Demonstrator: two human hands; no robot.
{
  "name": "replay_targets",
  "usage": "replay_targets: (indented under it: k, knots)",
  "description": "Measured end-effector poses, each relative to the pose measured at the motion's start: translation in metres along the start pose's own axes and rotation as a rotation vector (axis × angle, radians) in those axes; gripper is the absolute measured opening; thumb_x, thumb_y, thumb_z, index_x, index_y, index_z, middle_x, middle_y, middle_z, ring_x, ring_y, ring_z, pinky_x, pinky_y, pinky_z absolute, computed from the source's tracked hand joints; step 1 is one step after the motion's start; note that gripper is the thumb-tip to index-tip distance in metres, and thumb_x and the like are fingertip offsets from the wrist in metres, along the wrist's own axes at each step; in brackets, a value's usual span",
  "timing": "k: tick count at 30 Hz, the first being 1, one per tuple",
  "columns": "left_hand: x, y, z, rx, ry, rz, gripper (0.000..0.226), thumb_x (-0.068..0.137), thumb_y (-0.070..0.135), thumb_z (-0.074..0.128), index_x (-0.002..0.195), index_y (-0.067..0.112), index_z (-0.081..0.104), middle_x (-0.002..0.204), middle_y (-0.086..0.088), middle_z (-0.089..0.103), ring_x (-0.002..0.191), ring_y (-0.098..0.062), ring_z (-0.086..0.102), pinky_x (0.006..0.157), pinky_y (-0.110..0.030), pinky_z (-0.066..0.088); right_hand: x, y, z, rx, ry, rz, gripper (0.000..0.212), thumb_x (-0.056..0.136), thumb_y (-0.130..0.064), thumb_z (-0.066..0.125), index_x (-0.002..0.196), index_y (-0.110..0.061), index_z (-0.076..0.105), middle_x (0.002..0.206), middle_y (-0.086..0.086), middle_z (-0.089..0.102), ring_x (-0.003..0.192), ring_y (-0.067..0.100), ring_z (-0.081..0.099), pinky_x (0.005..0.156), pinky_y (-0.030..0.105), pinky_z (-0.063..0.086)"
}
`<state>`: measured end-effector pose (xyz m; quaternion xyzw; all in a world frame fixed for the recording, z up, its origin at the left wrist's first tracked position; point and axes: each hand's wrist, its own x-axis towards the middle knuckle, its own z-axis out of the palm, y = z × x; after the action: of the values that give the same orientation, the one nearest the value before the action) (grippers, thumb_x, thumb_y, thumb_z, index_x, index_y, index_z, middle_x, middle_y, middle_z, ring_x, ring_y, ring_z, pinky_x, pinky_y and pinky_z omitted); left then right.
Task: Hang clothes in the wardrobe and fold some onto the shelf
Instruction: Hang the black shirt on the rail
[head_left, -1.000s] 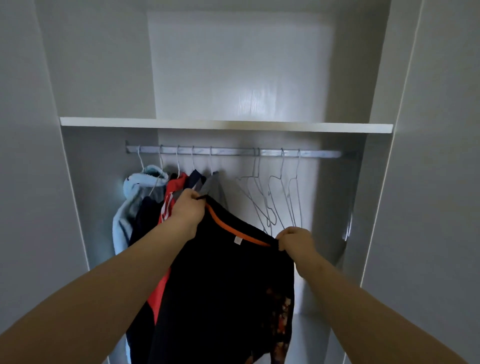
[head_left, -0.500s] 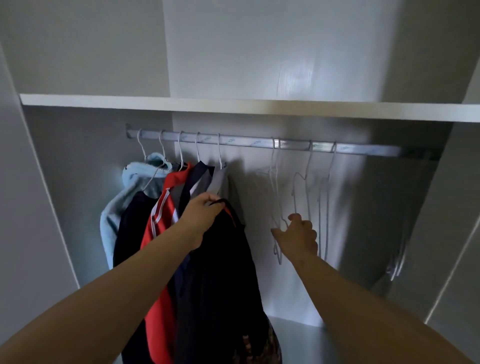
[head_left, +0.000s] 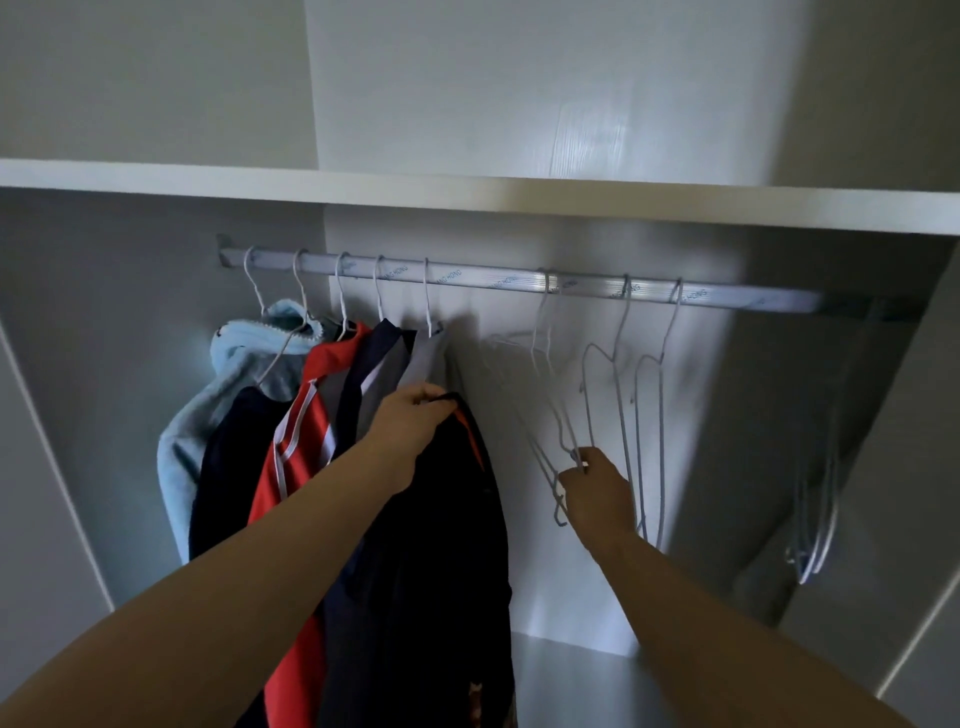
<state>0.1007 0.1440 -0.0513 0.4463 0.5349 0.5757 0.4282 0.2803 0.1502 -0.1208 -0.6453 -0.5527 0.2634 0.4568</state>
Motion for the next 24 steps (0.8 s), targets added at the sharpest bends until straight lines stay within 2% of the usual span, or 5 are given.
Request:
replay_targets:
  k: [3,5,8,15,24]
  knots:
    - [0.007,-0.002,0.0,-0.008,-0.018,-0.008,0.023,0.087,0.002,0.058,0.068,0.014,0.056,0.059,-0.006,0.056,0.049,-0.013,0.052,0.05,-0.02,0.044,-0.001,-0.004,-0.003,0.287,-0.071,0.11,0.022,0.094,0.0,0.04,0.103,-0.012,0.057,0.069,0.005,0.056,0.053,0.01,0.047,0.038,0.013,0.041]
    - [0.012,-0.002,-0.002,-0.031,-0.027,-0.016,0.024,0.087,0.001,0.058,0.068,0.014,0.056,0.051,-0.001,0.058,0.045,-0.009,0.054,0.047,-0.016,0.045,0.002,-0.005,-0.004,0.363,-0.106,0.155,0.02,0.096,-0.005,0.041,0.103,-0.005,0.06,0.071,0.005,0.058,0.058,0.014,0.051,0.05,0.019,0.046]
    - [0.019,-0.001,-0.004,-0.027,-0.043,-0.024,0.022,0.088,0.001,0.058,0.07,0.014,0.056,0.062,-0.006,0.057,0.055,-0.015,0.053,0.047,-0.015,0.045,0.007,-0.006,0.0,0.265,-0.052,0.118,0.019,0.096,-0.006,0.042,0.106,-0.005,0.058,0.066,0.007,0.058,0.059,0.017,0.054,0.061,0.025,0.045]
    - [0.029,-0.002,-0.011,-0.049,-0.078,-0.048,0.021,0.089,0.002,0.056,0.072,0.013,0.055,0.067,-0.008,0.053,0.058,-0.016,0.049,0.039,-0.011,0.042,0.011,-0.01,0.005,0.183,-0.068,0.008,0.03,0.092,0.008,0.038,0.102,-0.017,0.051,0.092,0.005,0.046,0.058,0.016,0.046,0.038,0.016,0.04]
    - [0.037,-0.007,-0.024,-0.046,-0.1,-0.095,0.018,0.092,0.008,0.055,0.074,0.013,0.055,0.071,-0.009,0.055,0.061,-0.018,0.052,0.048,-0.02,0.047,0.02,-0.011,0.019,-0.334,0.025,0.003,0.039,0.095,-0.035,0.045,0.124,-0.009,0.053,0.118,0.017,0.057,0.103,0.031,0.058,0.09,0.035,0.047]
